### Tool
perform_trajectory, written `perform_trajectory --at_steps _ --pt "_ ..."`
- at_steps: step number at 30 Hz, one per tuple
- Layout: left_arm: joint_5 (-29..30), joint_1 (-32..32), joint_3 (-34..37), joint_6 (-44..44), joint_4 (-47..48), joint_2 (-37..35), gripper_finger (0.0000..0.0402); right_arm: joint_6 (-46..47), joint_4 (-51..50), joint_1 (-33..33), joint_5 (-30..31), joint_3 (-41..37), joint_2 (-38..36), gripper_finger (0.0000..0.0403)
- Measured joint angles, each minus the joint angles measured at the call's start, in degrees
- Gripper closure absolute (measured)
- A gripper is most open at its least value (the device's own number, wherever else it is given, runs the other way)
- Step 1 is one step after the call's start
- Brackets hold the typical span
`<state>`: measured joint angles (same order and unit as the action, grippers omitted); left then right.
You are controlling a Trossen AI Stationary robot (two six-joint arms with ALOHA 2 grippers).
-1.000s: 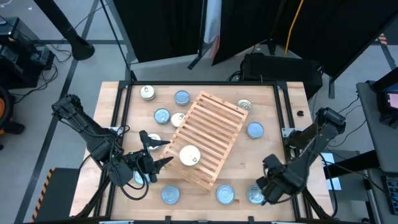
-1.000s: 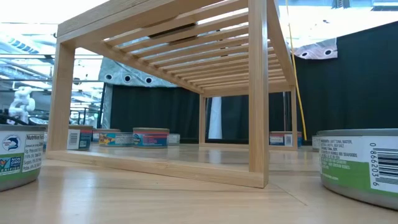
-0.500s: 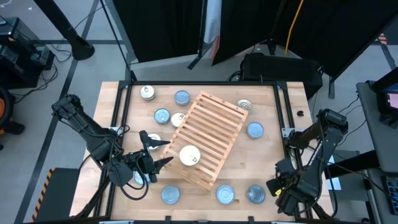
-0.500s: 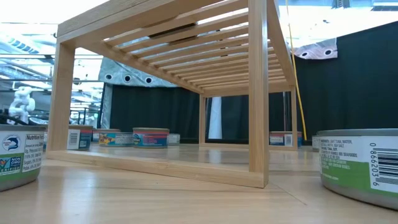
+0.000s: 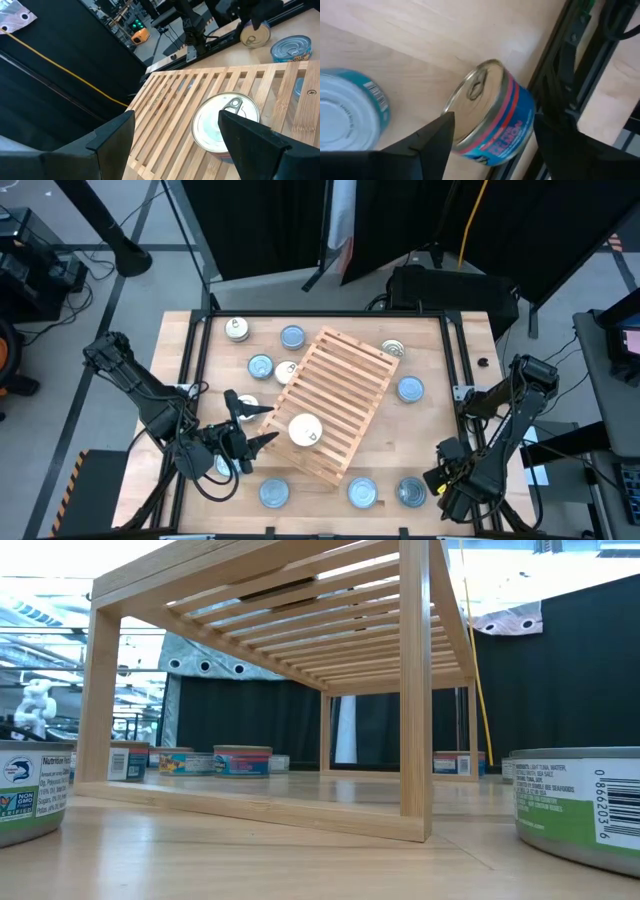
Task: Stack canned seafood by type on shelf
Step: Stack the blue-pink tuna can on top of the other blue-pink tuna can on the shelf
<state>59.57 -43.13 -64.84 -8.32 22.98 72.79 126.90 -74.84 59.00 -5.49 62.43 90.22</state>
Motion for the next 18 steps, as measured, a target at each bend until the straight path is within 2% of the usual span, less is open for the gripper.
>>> perform_trajectory --at_steps 12,18 --pt "0.0 0.0 0.0 0.1 0.0 0.0 0.0109 1.2 0.4 0.0 -4.9 -0.8 0.0 0.0131" --pt "-1.2 0.0 0.0 0.1 0.0 0.0 0.0109 0.9 0.8 0.0 -5.0 -0.8 0.0 0.0131"
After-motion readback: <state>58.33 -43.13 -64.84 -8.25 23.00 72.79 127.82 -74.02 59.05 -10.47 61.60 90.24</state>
